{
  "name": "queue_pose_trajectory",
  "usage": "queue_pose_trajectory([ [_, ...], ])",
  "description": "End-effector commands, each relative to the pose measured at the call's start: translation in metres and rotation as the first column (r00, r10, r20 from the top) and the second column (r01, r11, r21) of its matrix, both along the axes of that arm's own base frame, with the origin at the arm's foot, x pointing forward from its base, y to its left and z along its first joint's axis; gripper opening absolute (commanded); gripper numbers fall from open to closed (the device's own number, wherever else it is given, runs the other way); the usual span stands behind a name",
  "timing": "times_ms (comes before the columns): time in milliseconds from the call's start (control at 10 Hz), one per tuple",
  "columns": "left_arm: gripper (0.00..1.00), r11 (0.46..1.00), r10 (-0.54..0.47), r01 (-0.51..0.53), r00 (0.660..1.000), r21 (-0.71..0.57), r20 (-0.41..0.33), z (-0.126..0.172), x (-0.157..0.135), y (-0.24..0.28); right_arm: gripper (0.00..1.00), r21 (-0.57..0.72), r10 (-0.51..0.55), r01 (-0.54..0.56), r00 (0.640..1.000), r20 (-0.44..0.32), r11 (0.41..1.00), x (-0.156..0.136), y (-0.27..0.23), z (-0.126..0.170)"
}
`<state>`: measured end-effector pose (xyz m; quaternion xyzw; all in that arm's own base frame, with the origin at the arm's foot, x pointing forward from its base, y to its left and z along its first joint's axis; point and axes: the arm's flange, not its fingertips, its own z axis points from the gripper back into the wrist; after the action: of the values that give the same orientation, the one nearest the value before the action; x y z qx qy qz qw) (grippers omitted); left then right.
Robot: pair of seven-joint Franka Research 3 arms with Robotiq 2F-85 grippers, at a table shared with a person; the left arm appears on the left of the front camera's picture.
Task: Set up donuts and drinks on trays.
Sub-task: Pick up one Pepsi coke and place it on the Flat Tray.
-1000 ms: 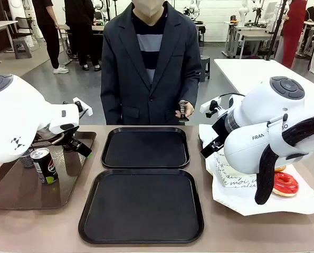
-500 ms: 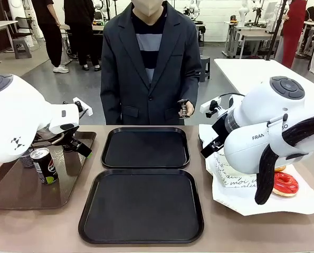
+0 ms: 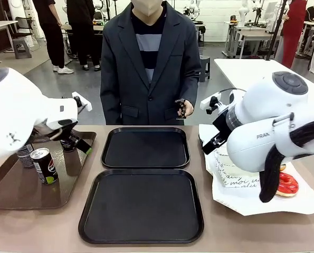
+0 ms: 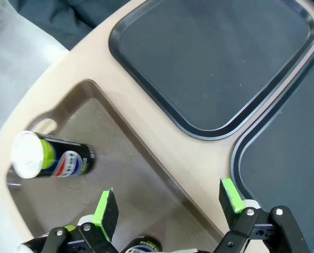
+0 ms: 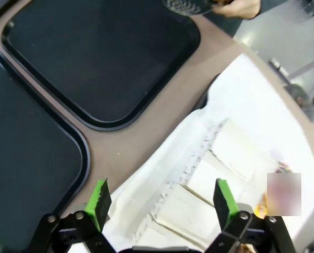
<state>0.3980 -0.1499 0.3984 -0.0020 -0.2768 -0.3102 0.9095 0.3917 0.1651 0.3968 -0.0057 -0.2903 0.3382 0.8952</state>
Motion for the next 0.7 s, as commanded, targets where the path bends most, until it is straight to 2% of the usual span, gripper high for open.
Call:
queue_pose_trajectory([
  [0, 1.0, 0.994, -0.073, 0.068, 0.996, 0.083, 0.056, 0.04, -0.1, 0.039, 1.0, -0.114, 0.007, -0.007, 1.0, -0.004, 0.993, -0.113, -0.053, 0.012],
  [200, 1.0, 0.99, -0.095, 0.094, 0.996, 0.107, -0.001, 0.037, -0.143, 0.064, 1.0, -0.248, -0.038, 0.024, 0.998, -0.05, 0.968, -0.163, -0.107, 0.01],
  [300, 1.0, 0.986, -0.124, 0.127, 0.992, 0.106, -0.038, 0.031, -0.155, 0.068, 1.0, -0.275, -0.016, -0.012, 0.995, -0.101, 0.961, -0.183, -0.125, 0.002],
  [400, 1.0, 0.984, -0.101, 0.104, 0.995, 0.148, -0.023, 0.026, -0.159, 0.069, 1.0, -0.242, -0.013, -0.014, 0.994, -0.11, 0.97, -0.191, -0.131, -0.002],
  [500, 1.0, 0.991, -0.088, 0.088, 0.996, 0.1, -0.007, 0.099, -0.055, 0.024, 1.0, -0.234, -0.05, 0.032, 0.996, -0.074, 0.972, -0.042, -0.061, 0.077],
  [600, 1.0, 0.991, -0.088, 0.088, 0.996, 0.1, -0.007, 0.099, -0.055, 0.024, 1.0, -0.234, -0.05, 0.032, 0.996, -0.074, 0.972, -0.042, -0.061, 0.077],
])
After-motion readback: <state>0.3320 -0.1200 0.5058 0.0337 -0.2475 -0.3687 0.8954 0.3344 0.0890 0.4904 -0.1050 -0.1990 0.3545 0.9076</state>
